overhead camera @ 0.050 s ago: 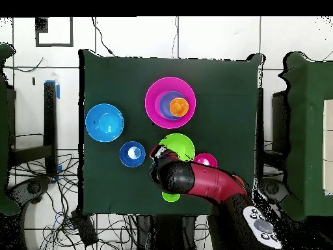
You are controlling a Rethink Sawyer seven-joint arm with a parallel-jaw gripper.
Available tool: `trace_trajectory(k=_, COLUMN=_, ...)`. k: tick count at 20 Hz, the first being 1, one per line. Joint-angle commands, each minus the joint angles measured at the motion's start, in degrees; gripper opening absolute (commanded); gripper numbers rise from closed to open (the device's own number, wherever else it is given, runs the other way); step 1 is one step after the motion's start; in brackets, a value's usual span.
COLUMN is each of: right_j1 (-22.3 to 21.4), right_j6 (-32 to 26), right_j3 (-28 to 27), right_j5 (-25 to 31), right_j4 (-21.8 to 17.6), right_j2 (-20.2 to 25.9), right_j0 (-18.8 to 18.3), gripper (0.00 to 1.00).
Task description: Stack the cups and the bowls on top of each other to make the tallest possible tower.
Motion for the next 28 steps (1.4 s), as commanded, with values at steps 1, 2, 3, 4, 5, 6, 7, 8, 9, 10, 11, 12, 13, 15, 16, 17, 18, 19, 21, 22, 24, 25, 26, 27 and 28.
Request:
trace_trajectory(k=1, right_j1=5.89, right_j6=-2.57, right_j3=0.62, right_j5=4.11, right_j4=-4.93, right_j2=3.23, right_j0=-0.34, gripper=1.00)
trace_trajectory(k=2, right_j1=6.12, right_j6=-2.44, right_j3=0.59, right_j5=3.95, right_j4=-5.10, right_j2=3.24, right_j0=-0.38, gripper=1.00)
trace_trajectory(k=3, right_j1=6.51, right_j6=-2.15, right_j3=0.50, right_j5=3.68, right_j4=-5.35, right_j2=3.18, right_j0=-0.37, gripper=1.00)
trace_trajectory(k=4, right_j1=6.74, right_j6=-2.00, right_j3=0.42, right_j5=3.53, right_j4=-5.45, right_j2=3.10, right_j0=-0.31, gripper=1.00)
trace_trajectory(k=5, right_j1=7.29, right_j6=-1.61, right_j3=0.20, right_j5=3.02, right_j4=-5.63, right_j2=2.93, right_j0=-0.13, gripper=1.00)
trace_trajectory(k=6, right_j1=8.01, right_j6=-1.25, right_j3=0.03, right_j5=2.33, right_j4=-5.75, right_j2=2.82, right_j0=0.03, gripper=1.00)
trace_trajectory(k=7, right_j1=8.41, right_j6=-1.00, right_j3=-0.04, right_j5=1.97, right_j4=-5.83, right_j2=2.79, right_j0=0.11, gripper=1.00)
trace_trajectory(k=8, right_j1=8.74, right_j6=-0.77, right_j3=-0.05, right_j5=1.65, right_j4=-5.88, right_j2=2.78, right_j0=0.17, gripper=1.00)
trace_trajectory(k=9, right_j1=9.18, right_j6=-0.35, right_j3=0.09, right_j5=1.21, right_j4=-5.84, right_j2=2.84, right_j0=0.25, gripper=1.00)
trace_trajectory(k=10, right_j1=9.32, right_j6=-0.08, right_j3=0.22, right_j5=0.99, right_j4=-5.83, right_j2=2.84, right_j0=0.35, gripper=1.00)
trace_trajectory(k=11, right_j1=9.38, right_j6=0.47, right_j3=0.58, right_j5=0.66, right_j4=-5.71, right_j2=2.74, right_j0=0.57, gripper=1.00)
trace_trajectory(k=12, right_j1=9.31, right_j6=0.84, right_j3=0.84, right_j5=0.51, right_j4=-5.68, right_j2=2.67, right_j0=0.72, gripper=1.00)
trace_trajectory(k=13, right_j1=9.21, right_j6=1.34, right_j3=1.32, right_j5=0.24, right_j4=-5.55, right_j2=2.50, right_j0=0.92, gripper=1.00)
trace_trajectory(k=15, right_j1=8.88, right_j6=1.71, right_j3=2.05, right_j5=0.24, right_j4=-5.53, right_j2=2.35, right_j0=0.92, gripper=1.00)
trace_trajectory(k=16, right_j1=8.68, right_j6=1.71, right_j3=2.32, right_j5=0.37, right_j4=-5.56, right_j2=2.30, right_j0=0.83, gripper=1.00)
trace_trajectory(k=17, right_j1=8.23, right_j6=1.59, right_j3=2.79, right_j5=0.86, right_j4=-5.53, right_j2=2.26, right_j0=0.59, gripper=1.00)
trace_trajectory(k=18, right_j1=7.38, right_j6=1.40, right_j3=3.32, right_j5=1.62, right_j4=-5.47, right_j2=2.20, right_j0=0.34, gripper=1.00)
trace_trajectory(k=19, right_j1=6.54, right_j6=1.21, right_j3=3.84, right_j5=2.37, right_j4=-5.41, right_j2=2.15, right_j0=0.10, gripper=1.00)
trace_trajectory(k=21, right_j1=3.72, right_j6=0.48, right_j3=4.88, right_j5=4.83, right_j4=-5.13, right_j2=1.97, right_j0=-0.36, gripper=1.00)
trace_trajectory(k=22, right_j1=1.45, right_j6=-0.29, right_j3=5.59, right_j5=6.85, right_j4=-4.83, right_j2=1.99, right_j0=-0.82, gripper=1.00)
trace_trajectory(k=24, right_j1=-0.82, right_j6=-1.23, right_j3=6.28, right_j5=8.93, right_j4=-4.53, right_j2=2.05, right_j0=-1.42, gripper=1.00)
trace_trajectory(k=25, right_j1=-2.76, right_j6=-2.09, right_j3=6.83, right_j5=10.78, right_j4=-4.30, right_j2=1.99, right_j0=-1.88, gripper=1.00)
trace_trajectory(k=26, right_j1=-3.79, right_j6=-2.53, right_j3=7.11, right_j5=11.73, right_j4=-4.21, right_j2=2.01, right_j0=-2.18, gripper=1.00)
trace_trajectory(k=27, right_j1=-5.35, right_j6=-3.24, right_j3=7.49, right_j5=13.23, right_j4=-4.11, right_j2=1.94, right_j0=-2.57, gripper=1.00)
trace_trajectory(k=28, right_j1=-5.77, right_j6=-3.36, right_j3=7.61, right_j5=13.63, right_j4=-4.14, right_j2=2.01, right_j0=-2.75, gripper=1.00)
